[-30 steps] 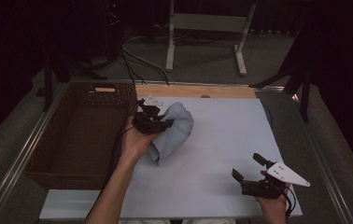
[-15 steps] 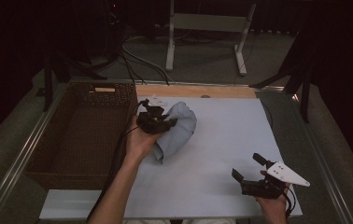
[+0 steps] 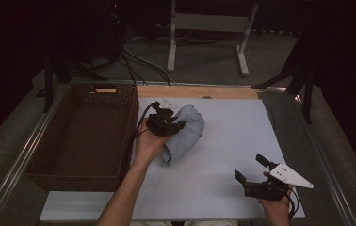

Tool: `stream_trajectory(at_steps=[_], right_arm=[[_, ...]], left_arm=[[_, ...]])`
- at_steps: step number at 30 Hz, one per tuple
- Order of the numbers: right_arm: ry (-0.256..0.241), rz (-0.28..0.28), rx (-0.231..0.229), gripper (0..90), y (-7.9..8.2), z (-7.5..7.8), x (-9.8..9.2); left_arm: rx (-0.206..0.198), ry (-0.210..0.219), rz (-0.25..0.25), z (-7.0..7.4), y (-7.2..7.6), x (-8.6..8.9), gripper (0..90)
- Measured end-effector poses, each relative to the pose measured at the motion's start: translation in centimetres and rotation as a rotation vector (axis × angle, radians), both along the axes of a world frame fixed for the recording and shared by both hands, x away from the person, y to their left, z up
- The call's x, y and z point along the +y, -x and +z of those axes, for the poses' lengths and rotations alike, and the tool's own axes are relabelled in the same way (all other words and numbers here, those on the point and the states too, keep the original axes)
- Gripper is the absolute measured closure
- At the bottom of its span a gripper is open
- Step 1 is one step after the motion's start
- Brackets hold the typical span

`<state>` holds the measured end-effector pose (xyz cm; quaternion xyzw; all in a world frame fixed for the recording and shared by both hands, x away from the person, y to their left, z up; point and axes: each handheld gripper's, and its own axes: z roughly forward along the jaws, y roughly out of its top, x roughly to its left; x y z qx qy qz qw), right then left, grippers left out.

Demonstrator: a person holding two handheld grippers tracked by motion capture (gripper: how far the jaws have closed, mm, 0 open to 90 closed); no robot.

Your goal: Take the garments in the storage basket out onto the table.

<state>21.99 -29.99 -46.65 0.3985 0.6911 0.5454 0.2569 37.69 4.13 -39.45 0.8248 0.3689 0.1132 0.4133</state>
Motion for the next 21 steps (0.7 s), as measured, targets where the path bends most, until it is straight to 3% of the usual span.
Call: stream_trajectory(at_steps=[21], right_arm=[[0.001, 0.001, 0.000, 0.0, 0.0, 0.0, 0.0]], left_arm=[[0.025, -0.041, -0.005, -2.6, -0.4, -2.6, 71.7]])
